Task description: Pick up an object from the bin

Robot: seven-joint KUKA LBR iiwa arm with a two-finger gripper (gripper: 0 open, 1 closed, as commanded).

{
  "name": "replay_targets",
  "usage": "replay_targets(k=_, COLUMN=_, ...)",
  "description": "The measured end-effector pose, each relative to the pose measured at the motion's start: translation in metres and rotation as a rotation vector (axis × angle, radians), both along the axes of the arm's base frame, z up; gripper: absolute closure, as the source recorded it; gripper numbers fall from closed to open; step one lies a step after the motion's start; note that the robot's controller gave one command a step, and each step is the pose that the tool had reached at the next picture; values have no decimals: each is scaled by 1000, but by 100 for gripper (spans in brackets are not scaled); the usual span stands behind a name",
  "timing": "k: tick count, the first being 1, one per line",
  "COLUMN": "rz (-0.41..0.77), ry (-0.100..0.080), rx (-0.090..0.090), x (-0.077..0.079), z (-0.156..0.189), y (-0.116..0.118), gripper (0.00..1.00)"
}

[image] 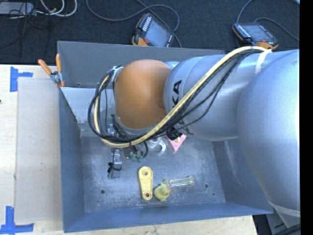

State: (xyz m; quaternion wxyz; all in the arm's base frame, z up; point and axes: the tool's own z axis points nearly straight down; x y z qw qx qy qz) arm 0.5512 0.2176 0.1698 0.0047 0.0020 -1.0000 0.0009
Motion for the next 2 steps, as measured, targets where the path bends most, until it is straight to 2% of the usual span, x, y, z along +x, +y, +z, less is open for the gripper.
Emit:
replay_targets(k=1, rz=-5, ry=-7, rx=1, x=2, z=5, y=-1, gripper=0)
replay_targets(k=2, rz=-6, ry=-7, rx=2, x=2, z=5, y=-1, gripper=0)
